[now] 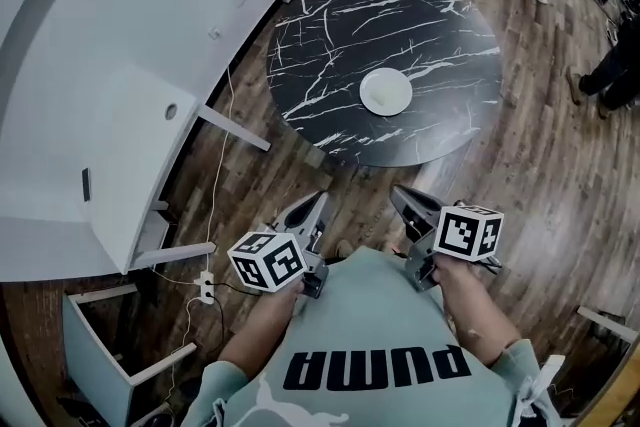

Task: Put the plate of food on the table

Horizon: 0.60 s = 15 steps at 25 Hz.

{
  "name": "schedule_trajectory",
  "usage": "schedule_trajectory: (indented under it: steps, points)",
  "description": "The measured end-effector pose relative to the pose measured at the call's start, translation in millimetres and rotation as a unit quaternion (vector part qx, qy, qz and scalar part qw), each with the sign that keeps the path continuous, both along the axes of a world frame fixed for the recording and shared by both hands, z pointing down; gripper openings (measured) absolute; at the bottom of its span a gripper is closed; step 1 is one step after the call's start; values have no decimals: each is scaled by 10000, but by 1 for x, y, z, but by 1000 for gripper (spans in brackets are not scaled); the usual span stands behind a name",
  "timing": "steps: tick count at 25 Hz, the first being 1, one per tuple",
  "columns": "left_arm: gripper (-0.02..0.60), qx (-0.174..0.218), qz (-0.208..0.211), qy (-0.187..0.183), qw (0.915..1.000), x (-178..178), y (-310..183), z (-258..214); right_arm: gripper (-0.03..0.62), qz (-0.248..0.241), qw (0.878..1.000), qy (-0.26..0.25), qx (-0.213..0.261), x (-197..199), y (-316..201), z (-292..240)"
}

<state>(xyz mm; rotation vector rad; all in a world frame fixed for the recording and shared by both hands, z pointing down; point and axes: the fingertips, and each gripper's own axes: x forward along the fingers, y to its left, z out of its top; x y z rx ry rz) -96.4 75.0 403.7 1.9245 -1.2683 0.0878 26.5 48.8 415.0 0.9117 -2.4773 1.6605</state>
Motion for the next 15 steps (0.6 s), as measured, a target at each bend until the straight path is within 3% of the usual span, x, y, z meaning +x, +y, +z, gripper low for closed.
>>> schedule_trajectory:
  steps: [8,15]
  points:
    - [6,-65,467,400,9981,-15,18,11,9,151,9986,5,-511,-39,44,10]
    - [6,-177,732,611,9953,-12,31,24,8,224,9981,334,-465,-40,65,17]
